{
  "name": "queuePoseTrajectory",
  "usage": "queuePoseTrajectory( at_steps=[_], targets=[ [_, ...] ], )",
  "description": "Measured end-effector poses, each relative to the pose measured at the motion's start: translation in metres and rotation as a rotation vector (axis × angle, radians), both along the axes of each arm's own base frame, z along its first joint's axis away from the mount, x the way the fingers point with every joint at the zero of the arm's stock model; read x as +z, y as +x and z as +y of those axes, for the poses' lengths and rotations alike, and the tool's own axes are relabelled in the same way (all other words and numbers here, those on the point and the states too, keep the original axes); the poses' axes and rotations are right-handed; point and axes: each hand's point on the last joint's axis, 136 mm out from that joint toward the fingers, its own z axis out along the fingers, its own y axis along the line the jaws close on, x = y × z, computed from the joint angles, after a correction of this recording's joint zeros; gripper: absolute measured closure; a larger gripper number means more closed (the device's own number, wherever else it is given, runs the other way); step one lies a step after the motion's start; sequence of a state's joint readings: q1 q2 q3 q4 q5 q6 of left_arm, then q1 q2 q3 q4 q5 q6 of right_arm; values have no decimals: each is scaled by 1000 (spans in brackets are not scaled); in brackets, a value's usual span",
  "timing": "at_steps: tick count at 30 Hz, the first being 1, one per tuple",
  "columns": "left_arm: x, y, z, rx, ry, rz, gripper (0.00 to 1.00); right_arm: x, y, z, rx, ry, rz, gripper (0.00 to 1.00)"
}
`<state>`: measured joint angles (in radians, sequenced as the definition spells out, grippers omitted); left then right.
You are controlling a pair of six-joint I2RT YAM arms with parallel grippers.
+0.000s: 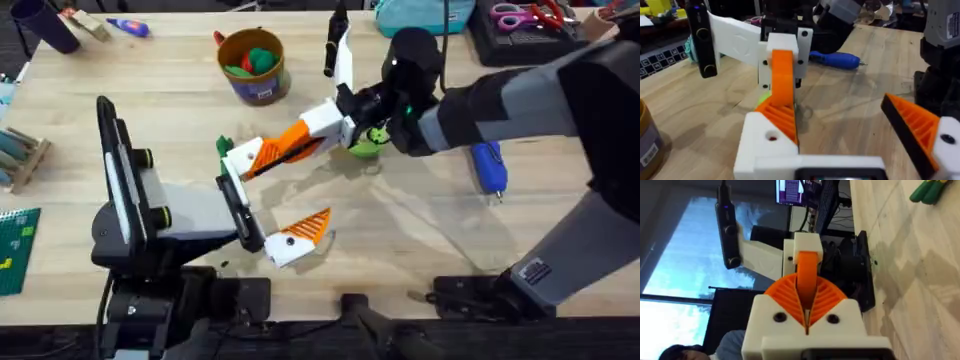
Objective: Pick up the gripper from the table and insert it into the empty holder that is missing its gripper. Then pick up a screw, insert it into the mounting hole, and use the screwdriver to tighten it. Finally, clean up the table by picking up the vegetable and placing it into the bucket.
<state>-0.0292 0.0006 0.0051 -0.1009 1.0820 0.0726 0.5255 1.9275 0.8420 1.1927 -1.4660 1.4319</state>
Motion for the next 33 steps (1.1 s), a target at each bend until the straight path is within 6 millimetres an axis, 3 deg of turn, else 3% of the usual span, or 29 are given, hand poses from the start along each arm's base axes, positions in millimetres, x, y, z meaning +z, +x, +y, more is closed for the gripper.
queuePoseTrajectory(
  at_steps=[33],
  targets=[
    [0,1,0,4,1,-3,15,2,2,7,60,-3,4,993]
  ],
)
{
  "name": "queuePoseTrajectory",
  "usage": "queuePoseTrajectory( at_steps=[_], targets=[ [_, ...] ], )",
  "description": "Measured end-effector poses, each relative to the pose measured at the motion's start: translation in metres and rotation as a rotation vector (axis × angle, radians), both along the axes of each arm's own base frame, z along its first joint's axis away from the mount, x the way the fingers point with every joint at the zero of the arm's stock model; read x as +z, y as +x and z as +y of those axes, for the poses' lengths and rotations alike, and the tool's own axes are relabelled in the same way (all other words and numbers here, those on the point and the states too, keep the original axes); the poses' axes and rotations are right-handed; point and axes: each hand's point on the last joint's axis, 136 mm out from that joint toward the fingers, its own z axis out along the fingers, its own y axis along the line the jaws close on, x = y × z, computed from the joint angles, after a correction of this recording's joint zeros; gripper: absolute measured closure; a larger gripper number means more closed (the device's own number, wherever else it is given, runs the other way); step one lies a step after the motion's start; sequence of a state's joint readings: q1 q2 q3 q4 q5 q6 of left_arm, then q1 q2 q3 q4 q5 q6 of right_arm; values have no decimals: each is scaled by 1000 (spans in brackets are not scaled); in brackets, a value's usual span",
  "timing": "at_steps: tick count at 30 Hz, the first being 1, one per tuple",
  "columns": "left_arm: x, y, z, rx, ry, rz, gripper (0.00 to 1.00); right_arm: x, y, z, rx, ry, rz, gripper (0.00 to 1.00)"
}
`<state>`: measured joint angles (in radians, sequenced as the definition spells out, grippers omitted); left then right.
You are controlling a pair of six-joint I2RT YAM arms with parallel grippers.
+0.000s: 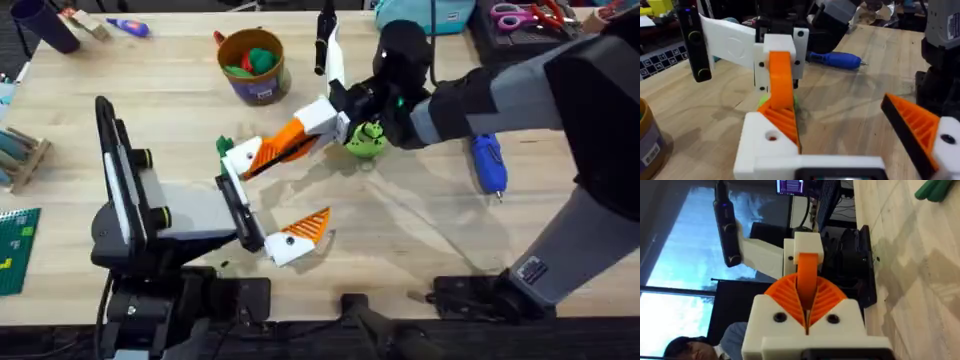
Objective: Pick up the gripper from the table and insert it into the empty holder that is missing its gripper. Then pick up a screw, insert it into the mounting hole, and use the screwdriver to tighten it. Finally, clean up the table by picking up the vegetable and placing it into the bucket.
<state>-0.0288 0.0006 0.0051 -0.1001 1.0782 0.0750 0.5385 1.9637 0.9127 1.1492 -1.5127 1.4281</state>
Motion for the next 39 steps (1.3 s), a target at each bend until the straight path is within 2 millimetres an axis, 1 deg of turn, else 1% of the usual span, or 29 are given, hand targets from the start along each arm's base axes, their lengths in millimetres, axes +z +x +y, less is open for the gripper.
queuePoseTrajectory(
  at_steps=[26,27,28,32,33,35,39],
  targets=[
    [0,0,0,0,0,0,14,0,1,0,-4,0,0,993],
    [0,0,0,1,0,0,14,0,1,0,-4,0,1,979],
    [0,0,0,1,0,0,15,0,1,0,-3,-3,4,895],
    [0,-1,0,-3,-2,4,14,1,1,1,-5,3,-5,306],
    [0,-1,0,-3,-2,4,14,1,1,1,-5,5,-9,222],
    [0,-1,0,-3,-2,4,15,2,2,1,-5,6,-10,185],
    [0,-1,0,-3,-2,4,15,2,2,1,-5,6,-10,182]
  ],
)
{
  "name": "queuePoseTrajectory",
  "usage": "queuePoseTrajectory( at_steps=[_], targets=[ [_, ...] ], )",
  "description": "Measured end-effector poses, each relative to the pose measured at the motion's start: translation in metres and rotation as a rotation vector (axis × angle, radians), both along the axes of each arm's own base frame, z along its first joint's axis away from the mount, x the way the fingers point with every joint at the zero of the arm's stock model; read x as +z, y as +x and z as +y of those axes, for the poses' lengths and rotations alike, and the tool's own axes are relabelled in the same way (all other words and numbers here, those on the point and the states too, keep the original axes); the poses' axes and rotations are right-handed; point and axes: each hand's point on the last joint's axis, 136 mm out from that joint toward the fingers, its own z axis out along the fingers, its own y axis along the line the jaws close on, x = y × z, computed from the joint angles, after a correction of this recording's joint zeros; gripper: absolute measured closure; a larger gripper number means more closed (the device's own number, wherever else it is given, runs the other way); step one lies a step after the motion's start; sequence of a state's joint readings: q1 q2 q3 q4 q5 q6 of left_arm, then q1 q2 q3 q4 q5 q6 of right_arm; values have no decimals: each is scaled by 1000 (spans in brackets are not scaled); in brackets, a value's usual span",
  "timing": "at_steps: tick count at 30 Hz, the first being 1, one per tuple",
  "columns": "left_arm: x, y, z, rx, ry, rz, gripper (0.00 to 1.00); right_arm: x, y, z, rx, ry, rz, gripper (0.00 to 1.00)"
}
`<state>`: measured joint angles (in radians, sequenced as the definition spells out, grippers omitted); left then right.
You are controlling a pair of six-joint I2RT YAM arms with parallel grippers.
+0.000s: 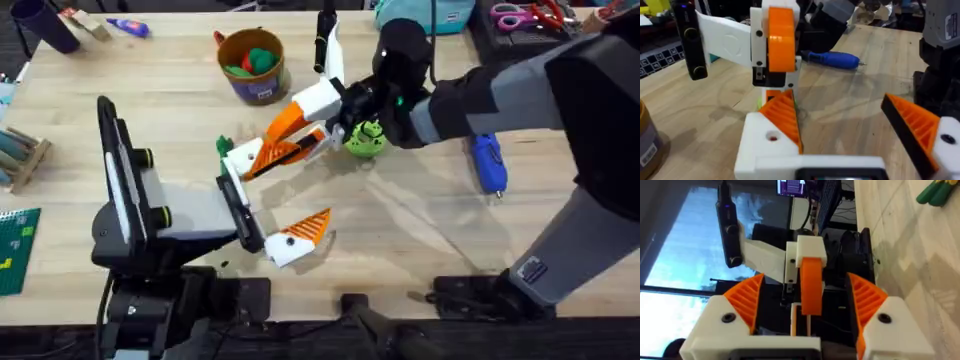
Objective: Pick up the gripper from the table and insert it into the empty holder that is missing its gripper. Then pick up a screw, insert it into the mounting hole, and use the screwdriver to tighten it. Finally, clean up the table by picking up the vegetable and placing it into the bucket.
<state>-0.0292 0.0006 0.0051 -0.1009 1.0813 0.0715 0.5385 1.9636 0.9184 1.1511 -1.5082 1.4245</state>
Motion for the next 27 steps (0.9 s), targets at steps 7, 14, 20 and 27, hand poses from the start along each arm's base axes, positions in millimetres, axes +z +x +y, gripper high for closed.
queuePoseTrajectory(
  at_steps=[7,14,20,27],
  targets=[
    [0,0,0,0,0,0,15,0,0,0,0,0,0,182],
    [0,0,0,0,0,0,15,0,0,0,0,1,-2,180],
    [0,0,0,0,0,0,14,0,0,0,0,12,-22,180],
    [0,0,0,0,0,0,14,0,2,-1,-7,40,-72,180]
  ],
)
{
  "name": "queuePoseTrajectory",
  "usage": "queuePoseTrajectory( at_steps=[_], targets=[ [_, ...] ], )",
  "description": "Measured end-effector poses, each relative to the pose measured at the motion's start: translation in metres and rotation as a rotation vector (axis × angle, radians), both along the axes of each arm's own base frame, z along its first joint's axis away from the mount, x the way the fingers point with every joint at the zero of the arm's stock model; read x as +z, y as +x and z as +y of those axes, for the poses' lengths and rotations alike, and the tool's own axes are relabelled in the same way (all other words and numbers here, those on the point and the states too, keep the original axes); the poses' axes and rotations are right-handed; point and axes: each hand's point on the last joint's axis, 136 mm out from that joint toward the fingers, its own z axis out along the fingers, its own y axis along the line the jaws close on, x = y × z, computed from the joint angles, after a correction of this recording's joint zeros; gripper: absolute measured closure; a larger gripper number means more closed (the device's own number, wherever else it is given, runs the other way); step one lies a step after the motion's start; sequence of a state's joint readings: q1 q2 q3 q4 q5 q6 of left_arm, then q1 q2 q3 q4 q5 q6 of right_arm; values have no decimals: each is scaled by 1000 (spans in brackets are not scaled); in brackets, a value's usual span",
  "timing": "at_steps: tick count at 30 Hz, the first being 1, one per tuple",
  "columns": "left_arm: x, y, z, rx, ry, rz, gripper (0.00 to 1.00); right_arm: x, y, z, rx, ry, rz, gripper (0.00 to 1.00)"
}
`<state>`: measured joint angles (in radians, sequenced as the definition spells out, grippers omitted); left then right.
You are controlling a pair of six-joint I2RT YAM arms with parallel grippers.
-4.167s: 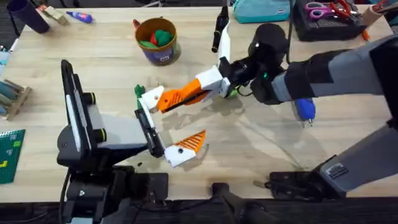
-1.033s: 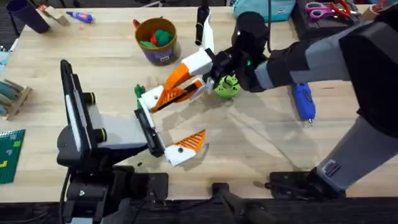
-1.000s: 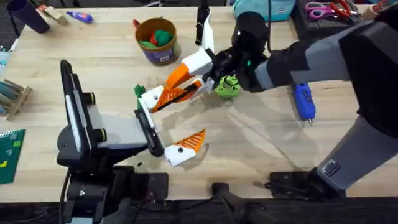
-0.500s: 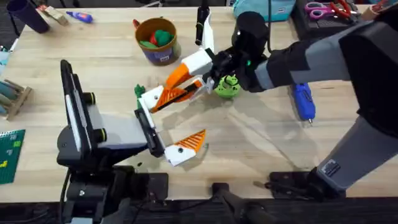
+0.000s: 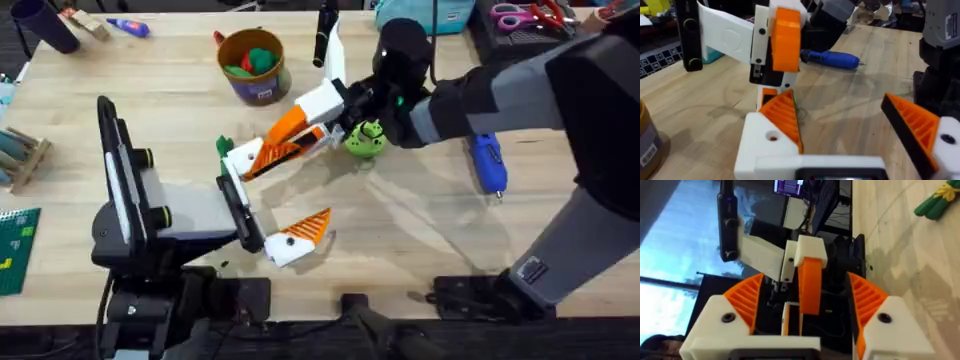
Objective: Pick up the gripper from the table and insert it into the empty holder that is missing its gripper. Then pick up a screw, insert it into the mounting hole, and use the screwdriver to tighten it. Finally, clean up the table by picking up the vegetable and placing it into the bucket.
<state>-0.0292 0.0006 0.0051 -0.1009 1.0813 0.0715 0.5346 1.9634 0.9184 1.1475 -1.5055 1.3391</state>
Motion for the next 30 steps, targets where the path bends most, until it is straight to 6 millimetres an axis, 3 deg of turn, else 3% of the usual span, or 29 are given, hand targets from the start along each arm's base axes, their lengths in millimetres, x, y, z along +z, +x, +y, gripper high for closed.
queuePoseTrajectory(
  at_steps=[5,12,17,25,30],
  targets=[
    [0,0,0,0,0,0,14,4,6,-4,-28,20,-43,180],
    [0,0,0,0,0,0,14,25,11,-19,-92,39,-118,178],
    [0,0,0,0,0,0,15,24,23,-33,-202,-17,-134,178],
    [0,0,0,-1,0,0,15,10,44,-69,-414,-315,-175,174],
    [0,0,0,-1,0,1,15,17,58,-99,-492,-611,-358,174]
  ],
)
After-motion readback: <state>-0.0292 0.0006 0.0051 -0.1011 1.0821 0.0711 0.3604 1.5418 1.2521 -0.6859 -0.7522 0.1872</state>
